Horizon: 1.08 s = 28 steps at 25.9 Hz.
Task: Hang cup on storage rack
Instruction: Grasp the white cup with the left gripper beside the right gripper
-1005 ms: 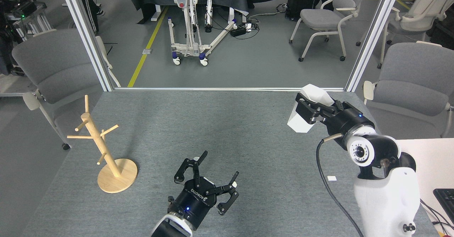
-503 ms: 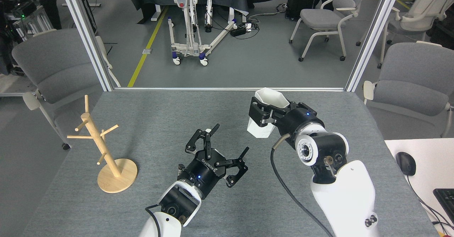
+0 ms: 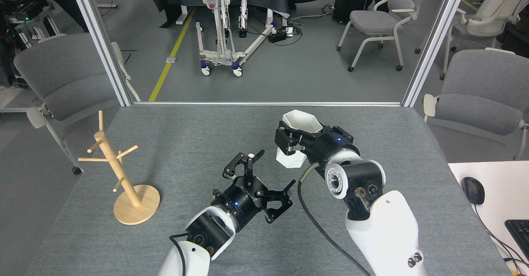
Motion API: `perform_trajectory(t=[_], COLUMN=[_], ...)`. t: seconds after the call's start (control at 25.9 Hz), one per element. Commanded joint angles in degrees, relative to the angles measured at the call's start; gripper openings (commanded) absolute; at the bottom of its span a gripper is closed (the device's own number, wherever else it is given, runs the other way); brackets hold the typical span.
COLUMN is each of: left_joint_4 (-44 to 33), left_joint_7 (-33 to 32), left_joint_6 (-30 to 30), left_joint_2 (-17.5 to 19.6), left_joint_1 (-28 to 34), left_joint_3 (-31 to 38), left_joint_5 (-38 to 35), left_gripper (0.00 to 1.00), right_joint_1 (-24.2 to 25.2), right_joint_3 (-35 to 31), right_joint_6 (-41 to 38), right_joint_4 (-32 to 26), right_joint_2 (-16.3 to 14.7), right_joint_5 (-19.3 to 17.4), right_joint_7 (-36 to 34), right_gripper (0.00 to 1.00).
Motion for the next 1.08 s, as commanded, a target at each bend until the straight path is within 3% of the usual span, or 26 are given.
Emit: perform_trajectory(t=[0.0,0.23,0.46,1.04], left_joint_4=[0.3,0.2,0.8,10.3], left_joint_7=[-2.3,-2.9,-7.5,-9.5], left_joint_6=[-0.6,-2.2,-4.3,-4.1], left_joint_2=[0.0,0.7,0.2,0.0], left_joint_1=[-1.0,-1.8,-3.8,-9.7], left_joint_3=[0.1,0.1,0.0,0.1], left_joint_5=[2.6,5.5,5.5,5.8], left_gripper=[0.99,0.99,0.99,0.99], right_joint_1=[0.0,0.1,0.0,0.0], right_joint_3=[0.6,1.0,1.8,3.4], right_joint_6=[0.0,0.0,0.1,2.1], right_joint_4=[0.4,1.5,1.8,1.8], right_joint_2=[0.3,0.5,0.8,1.4], right_joint_5=[0.0,0.0,0.0,0.0], right_joint_7=[0.0,0.0,0.0,0.0], right_gripper=[0.00,0.00,0.00,0.00])
